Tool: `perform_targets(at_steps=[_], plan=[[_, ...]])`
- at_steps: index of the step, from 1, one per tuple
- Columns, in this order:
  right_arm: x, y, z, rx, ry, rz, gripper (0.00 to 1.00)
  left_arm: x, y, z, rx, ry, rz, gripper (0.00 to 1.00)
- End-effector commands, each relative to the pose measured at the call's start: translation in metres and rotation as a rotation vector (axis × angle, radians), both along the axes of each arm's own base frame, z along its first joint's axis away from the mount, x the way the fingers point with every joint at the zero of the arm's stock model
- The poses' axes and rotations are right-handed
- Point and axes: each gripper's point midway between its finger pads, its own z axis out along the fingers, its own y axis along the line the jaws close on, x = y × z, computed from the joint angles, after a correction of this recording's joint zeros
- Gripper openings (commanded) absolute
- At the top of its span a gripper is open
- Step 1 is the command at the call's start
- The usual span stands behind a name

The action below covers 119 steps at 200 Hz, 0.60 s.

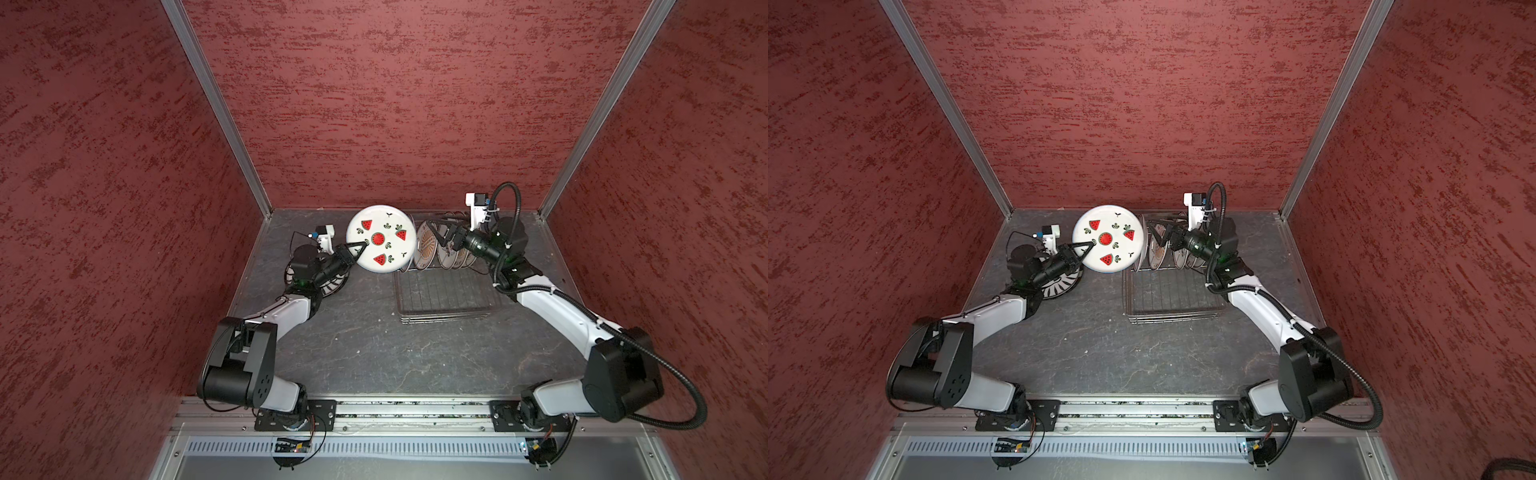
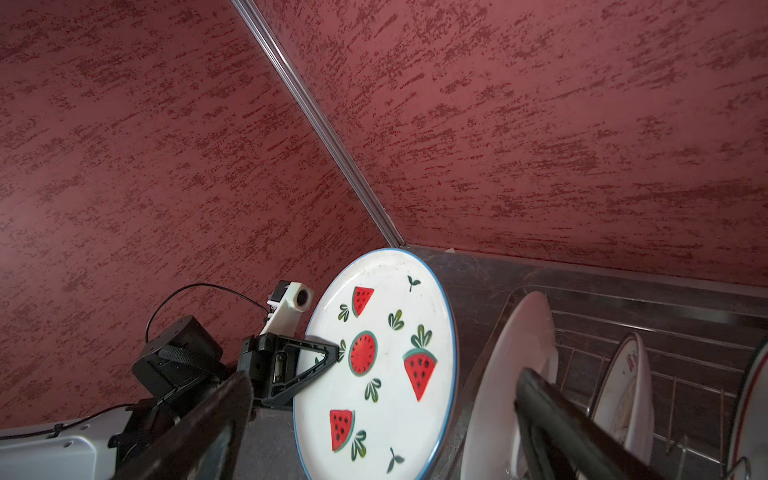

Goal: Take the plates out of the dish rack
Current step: 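Open the right gripper and carry the plate toward the stacked plates with the left gripper, then lower the watermelon plate onto the blue-striped plate with the left gripper while the right withdraws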

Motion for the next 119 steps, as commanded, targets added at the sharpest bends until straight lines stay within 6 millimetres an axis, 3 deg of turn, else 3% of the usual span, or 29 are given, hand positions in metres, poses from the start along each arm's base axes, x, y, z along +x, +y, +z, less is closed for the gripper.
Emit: perform_targets(at_steps=[1,44,49,82,119], plan=[[-0.008,0.008,0.012,-0.011,-0.077,0.026,0.99,-0.003,0.021,0.04,-0.034,-0.135,0.054,0.05],[-0.016,0.038,0.018,-0.075,-0.134,0.093,0.99,-0.011,0.058,0.034,0.022,-0.103,0.195,0.04],[-0.01,0.045,0.007,-0.098,-0.115,0.096,0.99,-0.013,0.062,0.034,0.037,-0.103,0.219,0.04],[0.0,0.076,-0.002,-0.199,-0.132,0.085,0.99,-0.026,0.087,0.03,0.103,-0.069,0.355,0.04],[0.012,0.113,-0.027,-0.341,-0.129,0.079,0.99,-0.036,0.103,0.003,0.104,0.024,0.412,0.04]])
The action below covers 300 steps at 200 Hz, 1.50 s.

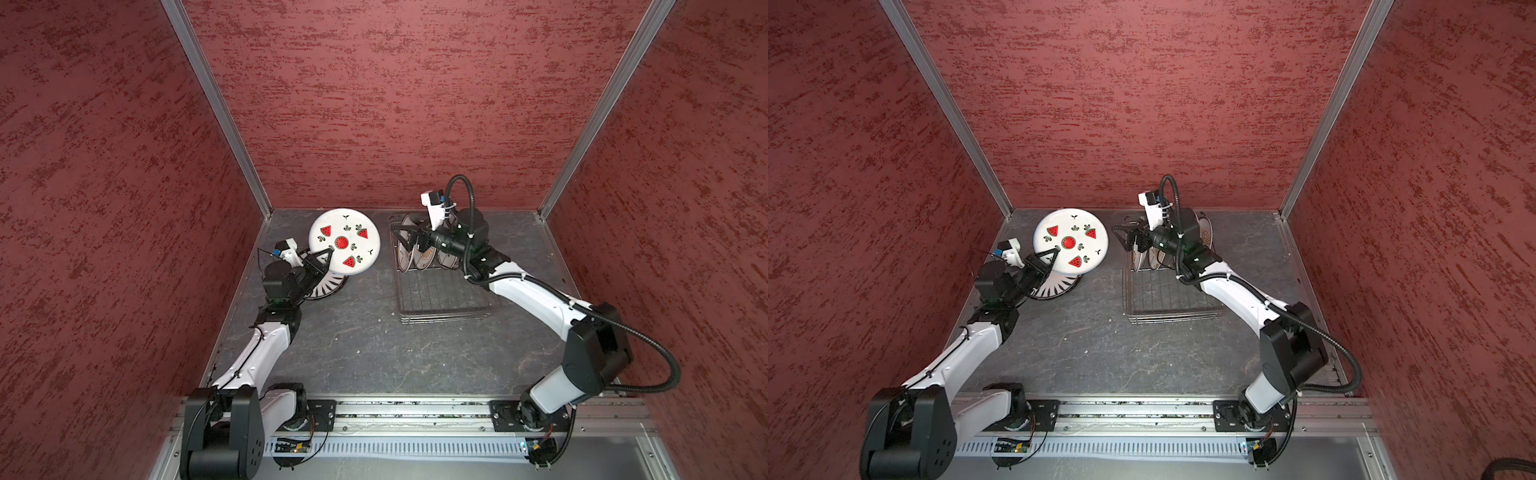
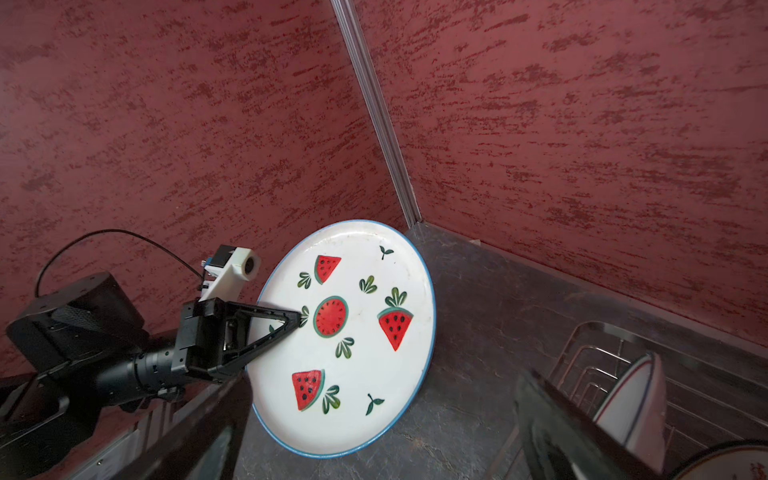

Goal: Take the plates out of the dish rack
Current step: 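Lower the watermelon plate onto the blue-striped plate with the left gripper while the right withdraws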

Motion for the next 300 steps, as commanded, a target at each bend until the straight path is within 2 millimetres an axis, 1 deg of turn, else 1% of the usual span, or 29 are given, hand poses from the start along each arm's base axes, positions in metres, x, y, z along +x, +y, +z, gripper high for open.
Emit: perform_targets(at_steps=[1,21,50,82,103,121,136,167,188,213,228,237,248,275,286,300], plan=[[0.01,0.015,-0.019,-0.136,-0.03,-0.04,0.99,-0.002,0.016,-0.001,0.015,-0.011,0.071,0.04],[0.012,0.03,-0.033,-0.168,-0.01,-0.013,0.99,-0.007,0.032,-0.015,0.038,0.052,0.156,0.04],[0.016,0.043,-0.042,-0.169,-0.018,-0.027,0.99,-0.014,0.055,-0.023,0.053,0.08,0.26,0.05],[0.018,0.063,-0.061,-0.198,0.011,0.0,0.99,-0.013,0.078,-0.038,0.034,0.129,0.347,0.06],[0.019,0.076,-0.075,-0.208,0.045,0.025,0.99,-0.008,0.082,-0.048,0.004,0.137,0.353,0.06],[0.018,0.09,-0.085,-0.225,0.062,0.061,0.98,-0.006,0.083,-0.053,0.046,0.148,0.386,0.06],[0.015,0.101,-0.096,-0.244,0.071,0.09,0.98,-0.004,0.09,-0.058,0.065,0.173,0.426,0.08],[0.016,0.114,-0.116,-0.278,0.102,0.114,0.97,0.004,0.1,-0.069,0.046,0.19,0.448,0.09],[0.019,0.119,-0.13,-0.303,0.123,0.118,0.97,0.011,0.099,-0.075,0.034,0.2,0.436,0.09],[0.023,0.12,-0.142,-0.322,0.136,0.101,0.97,0.019,0.098,-0.08,0.017,0.21,0.414,0.1],[0.024,0.121,-0.146,-0.328,0.144,0.105,0.97,0.019,0.101,-0.085,0.02,0.224,0.427,0.15],[0.023,0.122,-0.147,-0.329,0.147,0.108,0.97,0.02,0.102,-0.088,0.021,0.231,0.43,0.21],[0.023,0.123,-0.147,-0.329,0.147,0.109,0.97,0.022,0.102,-0.093,0.016,0.245,0.427,0.27],[0.024,0.122,-0.15,-0.338,0.147,0.102,0.97,0.023,0.098,-0.101,0.014,0.264,0.409,0.29],[0.025,0.122,-0.151,-0.341,0.148,0.1,0.97,0.023,0.097,-0.104,0.035,0.273,0.414,0.32],[0.025,0.122,-0.152,-0.343,0.152,0.1,0.97,0.022,0.098,-0.109,0.05,0.302,0.42,0.34]])
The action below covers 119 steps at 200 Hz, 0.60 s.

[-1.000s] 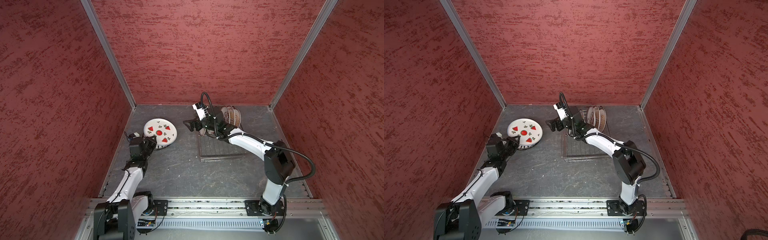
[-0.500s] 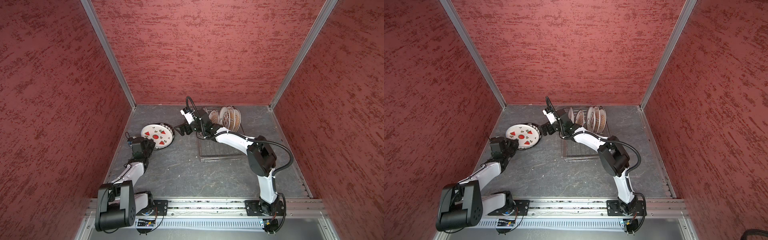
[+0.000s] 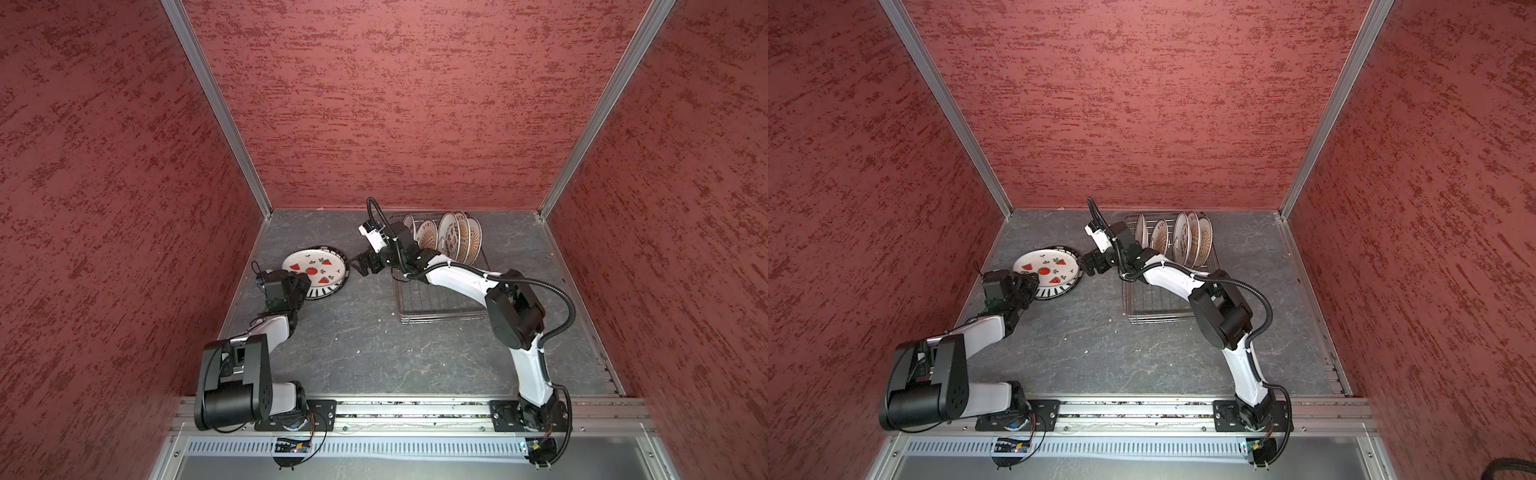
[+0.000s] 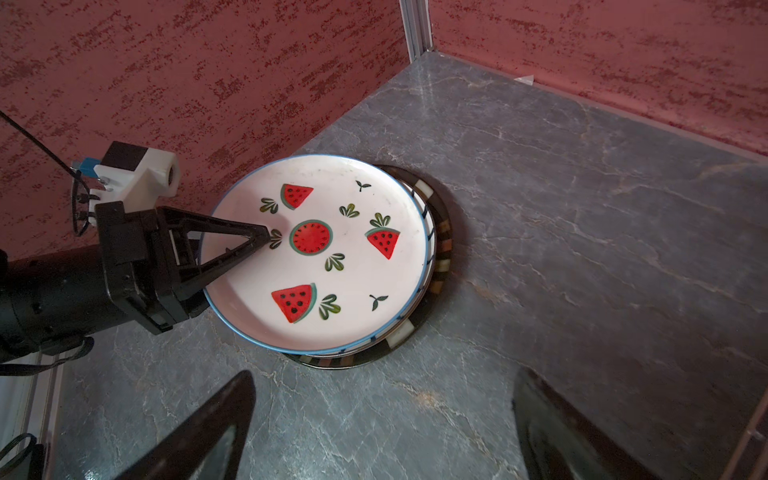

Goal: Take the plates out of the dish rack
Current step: 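Lower the watermelon plate onto the blue-striped plate with the left gripper while the right withdraws, then press the watermelon plate flat onto the stack with the left gripper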

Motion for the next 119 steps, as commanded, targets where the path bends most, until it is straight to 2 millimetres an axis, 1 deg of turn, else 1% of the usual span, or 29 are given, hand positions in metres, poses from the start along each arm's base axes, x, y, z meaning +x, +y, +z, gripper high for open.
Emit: perform_targets(at_steps=[1,23,34,48,64,103,109,119], plan=[[0.005,0.005,0.006,-0.005,-0.037,0.005,0.97,0.016,0.001,0.026,0.038,-0.078,-0.01,0.34],[0.005,0.006,0.005,-0.006,-0.03,0.004,0.97,0.012,0.006,0.019,0.051,-0.046,0.017,0.38],[0.005,0.006,0.003,-0.009,-0.026,0.005,0.97,0.01,0.009,0.016,0.066,-0.027,0.033,0.44],[0.006,0.006,0.002,-0.012,-0.025,0.004,0.97,0.009,0.013,0.012,0.075,0.012,0.052,0.46],[0.007,0.007,0.0,-0.017,-0.02,0.003,0.97,0.011,0.012,0.01,0.08,0.033,0.047,0.54],[0.008,0.008,-0.004,-0.025,-0.007,-0.003,0.97,0.01,0.014,0.002,0.121,0.081,0.075,0.55],[0.008,0.008,-0.005,-0.028,-0.006,-0.004,0.97,0.009,0.015,0.002,0.129,0.092,0.084,0.65],[0.009,0.007,-0.005,-0.032,-0.007,-0.008,0.97,0.008,0.017,0.0,0.137,0.106,0.098,0.72]])
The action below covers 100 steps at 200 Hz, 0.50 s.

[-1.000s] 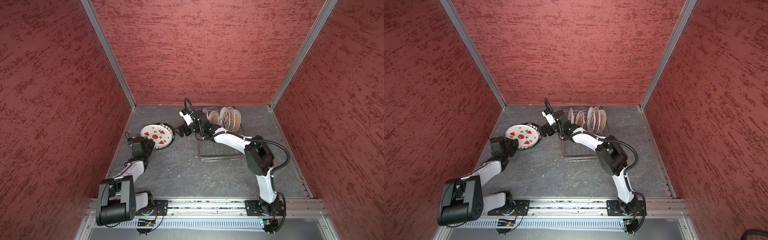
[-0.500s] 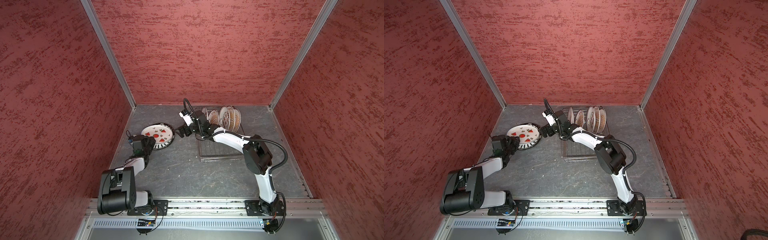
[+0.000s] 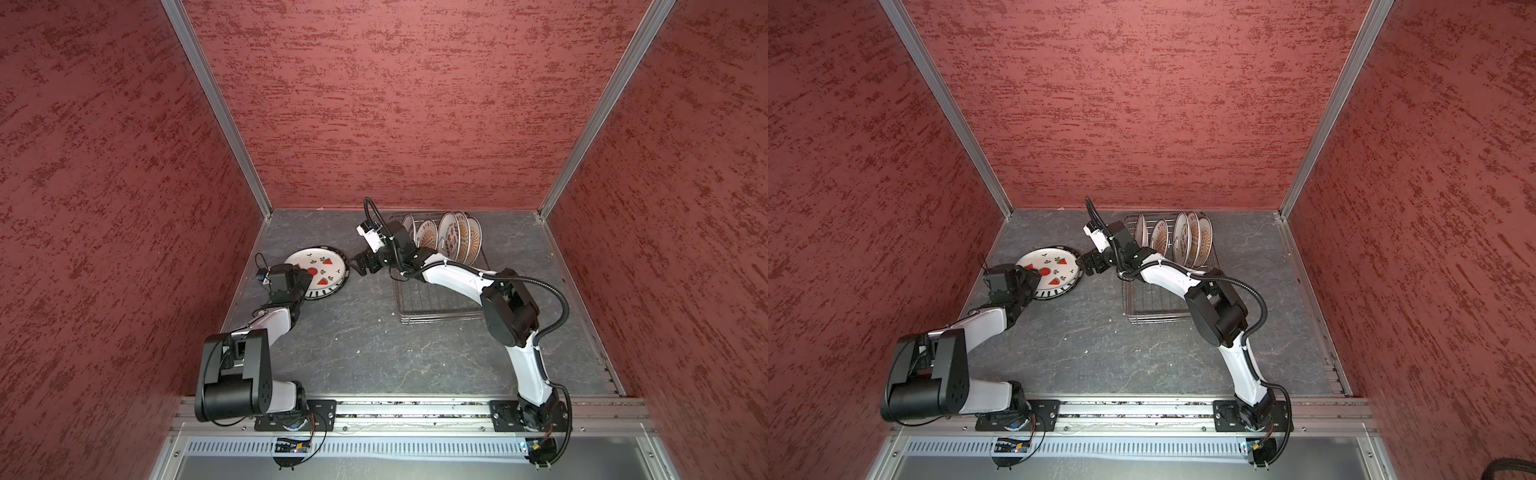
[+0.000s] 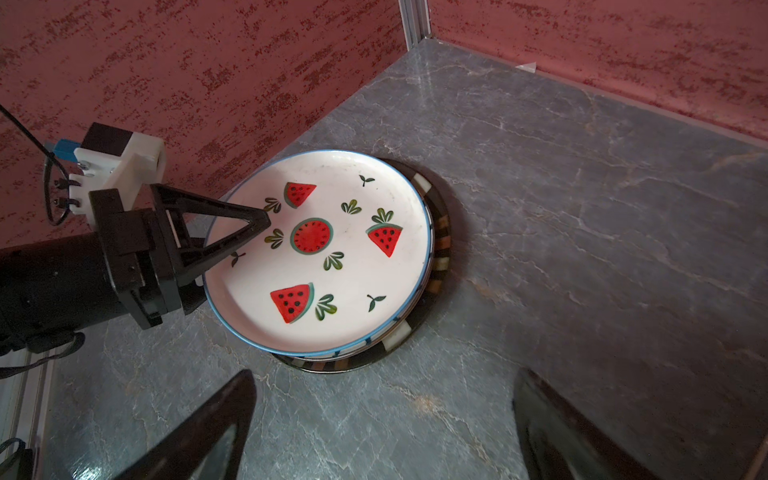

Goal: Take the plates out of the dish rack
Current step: 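Press the watermelon plate flat onto the stack with the left gripper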

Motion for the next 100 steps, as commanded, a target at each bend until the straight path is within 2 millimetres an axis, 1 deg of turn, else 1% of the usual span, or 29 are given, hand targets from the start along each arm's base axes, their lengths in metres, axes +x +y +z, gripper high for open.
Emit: perform_targets(at_steps=[1,8,15,53,82,100], plan=[[0.0044,0.0024,0.006,-0.009,-0.029,-0.007,0.97,0.0033,0.0079,0.0068,0.057,0.011,0.033,0.72],[0.0046,0.0021,0.0057,-0.012,-0.03,-0.008,0.97,0.0033,0.0088,0.0058,0.054,0.015,0.038,0.76],[0.0048,0.0022,0.0053,-0.015,-0.03,-0.011,0.97,0.0033,0.0093,0.0051,0.052,0.021,0.041,0.77],[0.0063,0.0024,0.0037,-0.016,-0.03,-0.012,0.97,0.0013,0.0111,-0.0005,0.068,0.044,0.056,0.74],[0.0063,0.0026,0.0033,-0.018,-0.031,-0.015,0.97,-0.0044,0.0164,0.0026,0.097,0.053,0.089,0.74],[0.0073,0.0024,0.0037,-0.015,-0.029,-0.017,0.97,-0.0033,0.0143,0.0008,0.095,0.059,0.077,0.69]])
